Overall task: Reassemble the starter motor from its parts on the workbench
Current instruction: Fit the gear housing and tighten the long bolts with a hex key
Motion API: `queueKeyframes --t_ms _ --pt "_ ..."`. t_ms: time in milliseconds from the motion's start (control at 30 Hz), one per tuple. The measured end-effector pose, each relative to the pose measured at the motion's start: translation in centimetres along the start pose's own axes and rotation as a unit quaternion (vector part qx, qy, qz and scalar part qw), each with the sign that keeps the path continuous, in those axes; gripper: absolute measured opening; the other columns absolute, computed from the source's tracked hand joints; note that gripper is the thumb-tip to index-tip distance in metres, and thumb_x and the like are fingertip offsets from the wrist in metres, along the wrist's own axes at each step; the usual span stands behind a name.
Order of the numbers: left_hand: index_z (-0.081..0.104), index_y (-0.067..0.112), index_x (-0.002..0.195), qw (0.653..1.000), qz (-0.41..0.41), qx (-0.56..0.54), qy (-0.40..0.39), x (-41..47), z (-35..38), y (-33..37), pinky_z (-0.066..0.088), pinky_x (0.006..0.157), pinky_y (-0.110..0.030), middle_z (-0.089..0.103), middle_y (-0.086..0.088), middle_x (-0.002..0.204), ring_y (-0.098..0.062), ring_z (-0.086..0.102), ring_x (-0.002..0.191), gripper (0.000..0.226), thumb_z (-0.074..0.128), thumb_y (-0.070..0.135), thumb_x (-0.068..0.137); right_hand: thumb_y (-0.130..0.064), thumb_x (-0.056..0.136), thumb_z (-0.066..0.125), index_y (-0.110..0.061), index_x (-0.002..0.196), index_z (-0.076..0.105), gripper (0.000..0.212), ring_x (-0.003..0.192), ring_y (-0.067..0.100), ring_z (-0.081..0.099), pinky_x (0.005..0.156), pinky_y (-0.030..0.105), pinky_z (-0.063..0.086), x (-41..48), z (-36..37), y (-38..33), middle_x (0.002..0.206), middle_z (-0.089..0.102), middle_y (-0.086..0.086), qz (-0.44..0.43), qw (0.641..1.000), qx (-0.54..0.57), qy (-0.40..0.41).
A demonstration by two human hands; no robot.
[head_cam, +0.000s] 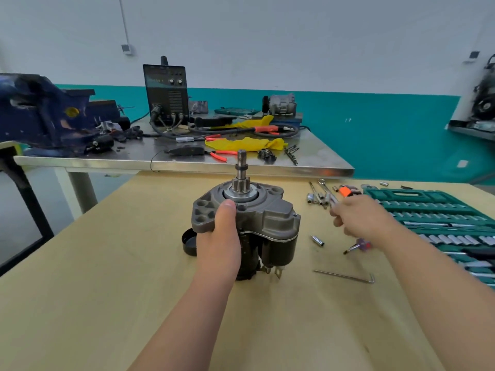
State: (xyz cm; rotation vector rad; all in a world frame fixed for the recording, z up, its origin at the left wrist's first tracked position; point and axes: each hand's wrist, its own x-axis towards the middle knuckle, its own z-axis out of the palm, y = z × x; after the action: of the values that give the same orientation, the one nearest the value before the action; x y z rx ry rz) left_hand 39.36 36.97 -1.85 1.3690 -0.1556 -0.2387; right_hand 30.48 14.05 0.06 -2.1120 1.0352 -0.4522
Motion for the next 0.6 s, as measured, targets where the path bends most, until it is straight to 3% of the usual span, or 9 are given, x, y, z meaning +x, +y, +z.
queueKeyframes --t_ms 100,167,267,333,433,600 --pt "0.058 0.031 0.116 0.999 -0.026 -0.017 0.033 0.6 -0.1 0.5 0.042 0.085 -0.04 0.064 0.004 0.11 -0.015 0.057 0.101 0.082 0.042 0.07 0.046 -0.023 0.097 0.051 -0.023 0.094 0.069 0.018 0.076 0.012 0.063 0.068 0.031 0.053 -1.4 0.7 4.1 0.084 0.068 -0.006 -0.035 0.988 -0.149 -0.027" --pt "0.061 0.034 0.109 0.997 -0.038 -0.039 0.046 1.0 -0.5 1.0 0.045 0.088 -0.043 0.067 0.003 0.108 -0.019 0.059 0.105 0.073 0.044 0.069 0.048 -0.026 0.097 0.05 -0.03 0.093 0.066 0.017 0.077 0.01 0.062 0.074 0.033 0.055 -2.1 1.0 5.1 0.086 0.066 -0.01 -0.04 0.982 -0.185 -0.012" --pt "0.063 0.033 0.096 0.99 -0.055 -0.11 0.064 1.6 -1.5 1.2 0.048 0.078 -0.037 0.073 0.005 0.1 -0.017 0.065 0.099 0.045 0.05 0.062 0.064 -0.029 0.096 0.05 -0.035 0.089 0.059 0.013 0.075 0.005 0.058 0.067 0.028 0.051 -3.3 2.1 4.9 0.087 0.062 -0.014 -0.072 0.974 -0.216 0.015" --pt "0.066 0.031 0.098 0.979 -0.059 -0.18 0.073 2.2 -2.6 1.3 0.051 0.073 -0.034 0.077 0.005 0.094 -0.018 0.072 0.092 0.037 0.048 0.055 0.078 -0.032 0.095 0.05 -0.035 0.093 0.061 0.012 0.079 0.006 0.058 0.072 0.031 0.052 -4.1 3.4 4.0 0.09 0.061 -0.014 -0.117 0.966 -0.232 0.005" --pt "0.068 0.027 0.102 0.966 -0.045 -0.244 0.077 3.0 -4.5 1.9 0.051 0.071 -0.034 0.077 0.002 0.094 -0.016 0.075 0.081 0.037 0.044 0.049 0.085 -0.033 0.096 0.049 -0.033 0.098 0.064 0.016 0.085 0.01 0.059 0.081 0.034 0.053 -4.2 5.3 1.8 0.096 0.063 -0.013 -0.161 0.959 -0.23 -0.034" --pt "0.068 0.027 0.107 0.981 0.011 -0.187 0.055 3.4 -6.1 2.3 0.049 0.075 -0.039 0.077 0.001 0.097 -0.015 0.074 0.084 0.043 0.048 0.05 0.076 -0.035 0.097 0.046 -0.024 0.111 0.063 0.024 0.09 0.02 0.061 0.079 0.036 0.053 -1.8 8.3 -2.0 0.104 0.065 -0.002 -0.166 0.957 -0.237 -0.008"
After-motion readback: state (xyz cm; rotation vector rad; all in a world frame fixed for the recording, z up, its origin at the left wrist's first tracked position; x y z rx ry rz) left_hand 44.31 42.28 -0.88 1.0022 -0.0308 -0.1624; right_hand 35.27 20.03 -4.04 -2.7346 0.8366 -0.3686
